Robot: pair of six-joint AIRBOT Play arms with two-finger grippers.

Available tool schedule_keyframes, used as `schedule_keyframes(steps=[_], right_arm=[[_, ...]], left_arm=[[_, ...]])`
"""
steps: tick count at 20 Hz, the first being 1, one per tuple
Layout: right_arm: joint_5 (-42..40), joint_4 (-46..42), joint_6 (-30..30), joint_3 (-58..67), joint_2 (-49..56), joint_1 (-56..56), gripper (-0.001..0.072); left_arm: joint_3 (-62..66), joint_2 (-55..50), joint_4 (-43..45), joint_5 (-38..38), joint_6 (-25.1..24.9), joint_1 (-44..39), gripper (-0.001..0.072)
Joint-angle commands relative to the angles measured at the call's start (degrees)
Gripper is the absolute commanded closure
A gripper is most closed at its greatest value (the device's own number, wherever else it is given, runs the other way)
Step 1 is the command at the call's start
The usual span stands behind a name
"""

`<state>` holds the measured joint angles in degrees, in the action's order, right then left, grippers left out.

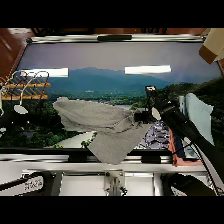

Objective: Fold the shirts.

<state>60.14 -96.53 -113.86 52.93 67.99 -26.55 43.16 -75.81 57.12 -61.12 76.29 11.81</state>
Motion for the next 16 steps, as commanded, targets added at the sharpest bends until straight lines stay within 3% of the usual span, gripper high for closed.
schedule_keyframes(steps=[1, 3, 6, 9, 11, 13, 16], right_arm=[[0.5, 0.0, 0.6, 0.1, -1.5, -0.1, 0.0646], [0.6, -2.9, 2.1, 1.7, -5.0, -0.1, 0.0646], [0.7, -13.9, 2.4, 9.6, -13.4, -0.1, 0.0646], [-2.5, -26.2, 4.0, 22.0, -22.8, -0.1, 0.0646], [-5.9, -26.7, 4.1, 31.5, -28.2, -0.1, 0.0646], [-8.2, -21.7, 4.1, 39.5, -32.7, -0.1, 0.0647], [-8.9, -16.2, 4.1, 44.8, -37.5, -0.1, 0.0647]], left_arm=[[3.9, 2.2, -0.3, 0.4, 0.4, 0.1, 0.0675], [9.6, 6.8, -0.4, -0.4, -0.4, -0.1, 0.0675], [22.5, 17.3, -2.4, 0.3, -0.9, -0.1, 0.0675], [38.8, 27.8, -3.6, 10.4, 0.0, 0.0, 0.0675], [50.3, 32.6, -3.6, 15.9, 2.8, 0.0, 0.0675], [58.7, 36.0, -3.5, 16.8, 4.8, 0.0, 0.0676], [62.4, 41.0, 0.6, 16.7, 6.2, 0.0, 0.0676]])
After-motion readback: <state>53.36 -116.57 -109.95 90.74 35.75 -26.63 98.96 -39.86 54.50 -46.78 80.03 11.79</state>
